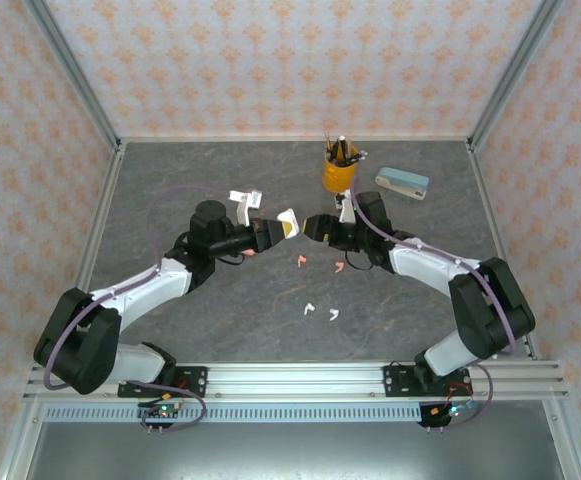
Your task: Insert wireless bluetooth earbuds into charging case
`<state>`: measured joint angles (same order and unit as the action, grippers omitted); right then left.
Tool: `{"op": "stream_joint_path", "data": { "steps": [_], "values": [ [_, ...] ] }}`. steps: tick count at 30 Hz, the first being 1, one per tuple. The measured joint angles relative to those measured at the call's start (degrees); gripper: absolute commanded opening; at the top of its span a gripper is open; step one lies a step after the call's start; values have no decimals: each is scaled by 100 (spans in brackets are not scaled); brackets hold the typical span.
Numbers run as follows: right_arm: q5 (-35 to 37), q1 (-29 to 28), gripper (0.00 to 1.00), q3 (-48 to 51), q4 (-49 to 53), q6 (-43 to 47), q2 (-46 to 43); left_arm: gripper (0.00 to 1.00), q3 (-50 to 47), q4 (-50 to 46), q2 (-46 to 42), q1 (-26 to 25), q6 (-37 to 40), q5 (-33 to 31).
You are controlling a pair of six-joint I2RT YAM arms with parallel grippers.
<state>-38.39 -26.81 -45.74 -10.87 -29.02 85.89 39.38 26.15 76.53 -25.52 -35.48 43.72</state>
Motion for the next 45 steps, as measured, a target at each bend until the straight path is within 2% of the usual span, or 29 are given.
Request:
{"op": "stream_joint_path", "data": {
  "steps": [5,10,19,23,33,45],
  "values": [
    [-11,0,59,544,-317,-485,-745,0,-90,118,0,0,-70,-66],
    [157,0,57,979,-1314,-1683,-1119,0,-317,614,4,0,-374,-315],
    [632,0,55,1119,-3307,-3882,-568,0,-393,1867,400,0,-1095,-699],
    [728,-26,54,1126,-3919,-4441,-214,0,-396,2247,516,-22,-1281,-807],
    [885,-463,51,1123,-4577,-4951,291,0,-396,2553,691,-114,-1423,-879],
    [962,-595,46,1113,-4900,-5132,444,0,-389,2579,728,-177,-1451,-973]
  ]
}}
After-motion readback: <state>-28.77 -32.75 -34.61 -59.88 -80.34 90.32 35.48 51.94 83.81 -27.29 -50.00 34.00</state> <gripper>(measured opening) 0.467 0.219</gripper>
